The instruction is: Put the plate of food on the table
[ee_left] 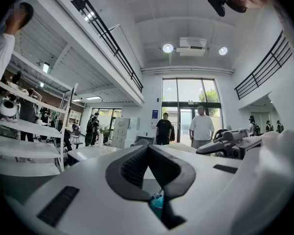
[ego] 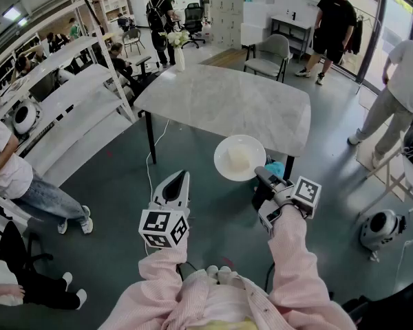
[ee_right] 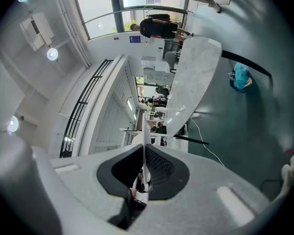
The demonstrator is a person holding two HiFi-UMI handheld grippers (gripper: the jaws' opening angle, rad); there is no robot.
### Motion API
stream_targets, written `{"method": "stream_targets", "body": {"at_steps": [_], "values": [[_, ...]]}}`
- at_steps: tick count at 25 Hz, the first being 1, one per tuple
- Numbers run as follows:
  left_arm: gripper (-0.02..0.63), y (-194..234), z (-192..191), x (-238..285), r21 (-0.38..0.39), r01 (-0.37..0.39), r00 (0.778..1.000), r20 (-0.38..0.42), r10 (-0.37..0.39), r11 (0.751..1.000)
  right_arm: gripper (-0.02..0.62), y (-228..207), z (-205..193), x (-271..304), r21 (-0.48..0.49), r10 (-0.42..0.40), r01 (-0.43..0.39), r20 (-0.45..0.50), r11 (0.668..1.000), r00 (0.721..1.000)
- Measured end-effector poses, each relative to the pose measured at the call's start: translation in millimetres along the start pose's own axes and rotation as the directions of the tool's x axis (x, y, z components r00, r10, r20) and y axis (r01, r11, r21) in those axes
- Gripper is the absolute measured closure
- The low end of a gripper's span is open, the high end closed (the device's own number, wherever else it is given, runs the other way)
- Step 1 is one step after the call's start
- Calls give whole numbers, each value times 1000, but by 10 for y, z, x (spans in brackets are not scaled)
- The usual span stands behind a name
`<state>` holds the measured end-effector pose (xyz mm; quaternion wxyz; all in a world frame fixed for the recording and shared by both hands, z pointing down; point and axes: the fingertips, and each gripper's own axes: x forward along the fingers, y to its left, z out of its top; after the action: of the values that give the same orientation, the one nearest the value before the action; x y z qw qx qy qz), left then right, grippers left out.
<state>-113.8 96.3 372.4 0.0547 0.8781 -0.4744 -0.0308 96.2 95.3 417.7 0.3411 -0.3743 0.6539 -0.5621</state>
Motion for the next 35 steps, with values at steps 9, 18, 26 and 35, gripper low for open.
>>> {"method": "stream_targets", "body": {"at_steps": [9,18,26,35], "values": [[607,-34,-27,12,5,-7,1000,-4,7,1000,580,-49,4,-19,-9,5,-5,1,1000,1000],[607,-53,-65,114,-5,-14,1000,-11,14,1000,579,-64,106,8,3,22,-22,-1,1000,1000],[607,-80,-160,165,-5,-33,999,-5,33,999,579,-95,200,114,8,56,-56,-25,998,998],[607,123,-166,656,-4,-51,999,-19,51,999,578,-126,474,511,33,91,-90,-52,995,994]]}}
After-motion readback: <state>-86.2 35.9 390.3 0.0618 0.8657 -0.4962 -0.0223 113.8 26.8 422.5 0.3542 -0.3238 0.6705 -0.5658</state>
